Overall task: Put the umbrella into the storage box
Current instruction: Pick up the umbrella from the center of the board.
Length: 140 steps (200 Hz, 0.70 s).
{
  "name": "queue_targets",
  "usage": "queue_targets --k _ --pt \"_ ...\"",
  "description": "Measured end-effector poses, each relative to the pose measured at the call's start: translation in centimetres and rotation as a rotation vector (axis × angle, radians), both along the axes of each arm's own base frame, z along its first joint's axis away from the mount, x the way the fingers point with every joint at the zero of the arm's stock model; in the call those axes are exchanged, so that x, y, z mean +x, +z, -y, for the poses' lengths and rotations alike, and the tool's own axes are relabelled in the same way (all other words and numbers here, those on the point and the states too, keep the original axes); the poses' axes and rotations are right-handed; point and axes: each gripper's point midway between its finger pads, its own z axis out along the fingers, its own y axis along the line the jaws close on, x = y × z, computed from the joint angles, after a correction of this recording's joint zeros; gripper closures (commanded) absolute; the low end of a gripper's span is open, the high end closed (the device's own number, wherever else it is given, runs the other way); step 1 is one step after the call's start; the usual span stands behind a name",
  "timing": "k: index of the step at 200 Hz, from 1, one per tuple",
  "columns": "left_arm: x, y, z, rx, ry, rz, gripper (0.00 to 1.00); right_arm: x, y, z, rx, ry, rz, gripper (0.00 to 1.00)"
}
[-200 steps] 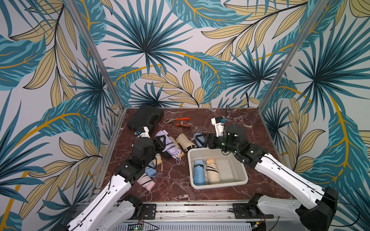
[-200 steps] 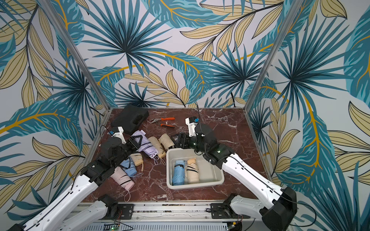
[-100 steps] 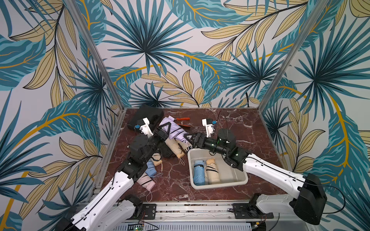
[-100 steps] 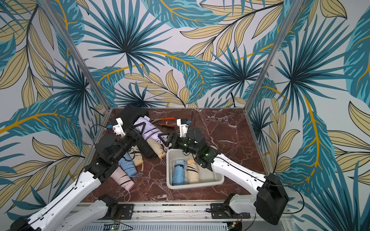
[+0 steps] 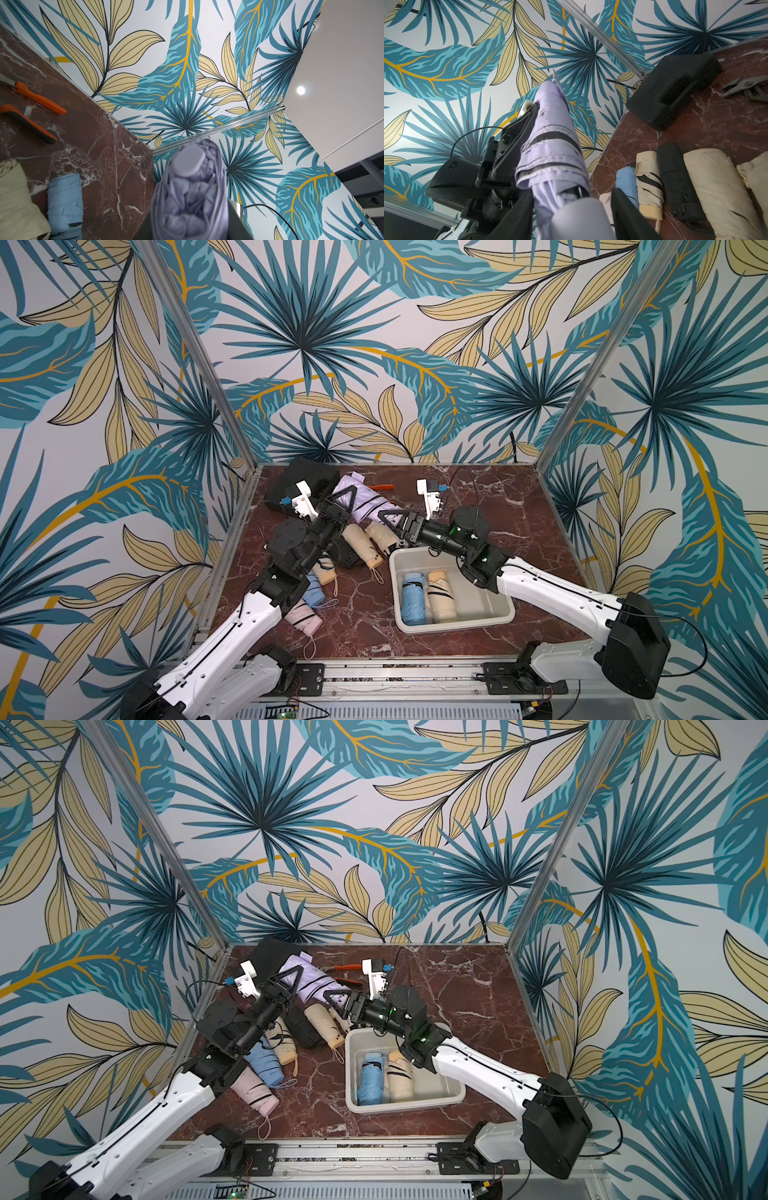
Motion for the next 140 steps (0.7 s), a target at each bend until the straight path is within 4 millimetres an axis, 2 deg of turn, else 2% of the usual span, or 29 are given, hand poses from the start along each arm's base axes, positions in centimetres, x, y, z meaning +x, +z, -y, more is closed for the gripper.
queue_targets --k 26,40,57,71,82,97,115,140 --pt "0.2 -0.2 0.0 -0.016 0.000 -0.012 1.00 0.0 0.5 -0.4 0.031 0.015 0.010 0.68" --pt "0.3 -0.2 -0.2 -0.040 0.003 -0.020 0.90 -0.4 1.3 -0.9 0.058 0.038 0.024 0.76" --pt "0.3 0.3 -0.3 -0.063 0.006 -0.007 0.70 -0.4 1.7 -1.0 0.076 0.042 0.030 0.83" --pt "0.3 0.0 -0.4 -0.073 0.011 -0.001 0.44 -0.3 1.6 -1.1 0.077 0.042 0.031 0.89" --pt "0.3 -0.6 -0.4 -0.071 0.009 -0.005 0.28 -0.1 1.4 -1.1 0.073 0.030 0.026 0.93" --pt "0.2 -1.7 -0.3 -0.068 0.004 -0.016 0.13 0.8 0.6 -0.8 0.053 -0.017 0.007 0.99" --pt "-0.1 -2.9 -0.4 -0.068 0.005 -0.036 0.06 1.9 -0.3 -0.2 0.017 -0.082 -0.003 1.00" --pt "-1.0 -4.2 -1.4 -0.043 0.033 -0.053 0.05 2.8 -1.5 0.6 -0.060 -0.151 0.022 1.00"
